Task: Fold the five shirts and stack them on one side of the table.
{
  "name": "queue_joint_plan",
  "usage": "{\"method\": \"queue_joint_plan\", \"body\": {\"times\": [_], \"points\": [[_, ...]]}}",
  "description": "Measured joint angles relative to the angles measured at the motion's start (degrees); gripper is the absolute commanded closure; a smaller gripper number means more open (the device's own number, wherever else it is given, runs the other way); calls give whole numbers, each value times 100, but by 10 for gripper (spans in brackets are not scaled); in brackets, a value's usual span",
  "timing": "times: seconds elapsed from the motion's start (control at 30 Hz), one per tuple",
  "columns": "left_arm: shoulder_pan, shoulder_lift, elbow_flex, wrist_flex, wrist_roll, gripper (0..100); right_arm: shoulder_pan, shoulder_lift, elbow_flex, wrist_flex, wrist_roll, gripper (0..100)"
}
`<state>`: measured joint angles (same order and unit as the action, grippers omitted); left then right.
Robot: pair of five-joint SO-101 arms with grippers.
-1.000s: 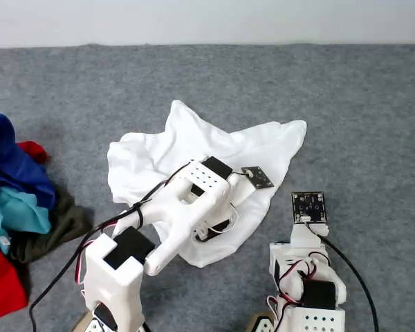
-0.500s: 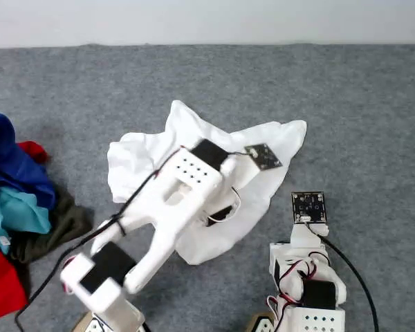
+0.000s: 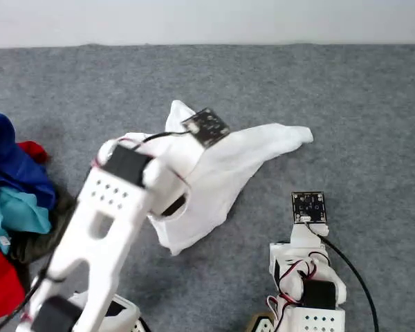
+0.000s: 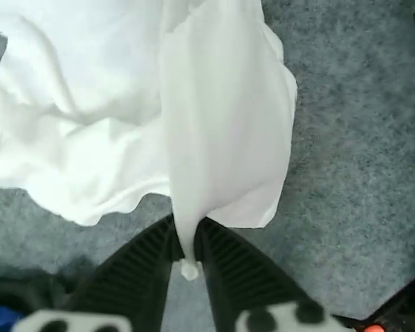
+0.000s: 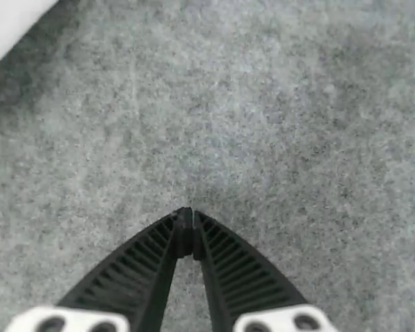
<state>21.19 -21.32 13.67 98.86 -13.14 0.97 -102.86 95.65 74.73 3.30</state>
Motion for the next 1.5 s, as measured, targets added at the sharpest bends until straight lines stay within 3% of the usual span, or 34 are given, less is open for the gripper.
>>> {"method": "queue_joint_plan", "body": {"times": [0.43,0.67,0.87,1.03,1.23,1.5], "points": [[-1292,-1670,1222,26,0,987,0,0,0,0,0,985],[-1459,-1987,1503,35,0,987,0,0,0,0,70,984],[-1477,-2013,1503,35,0,987,413,-9,-281,-826,1451,988],[-1477,-2013,1538,35,0,987,633,35,-870,-1530,1741,988],[-1477,-2013,1767,44,-255,987,527,1864,-2163,-1811,1635,988],[-1477,-2013,2084,44,-422,987,44,5916,-4923,-1925,1275,988]]}}
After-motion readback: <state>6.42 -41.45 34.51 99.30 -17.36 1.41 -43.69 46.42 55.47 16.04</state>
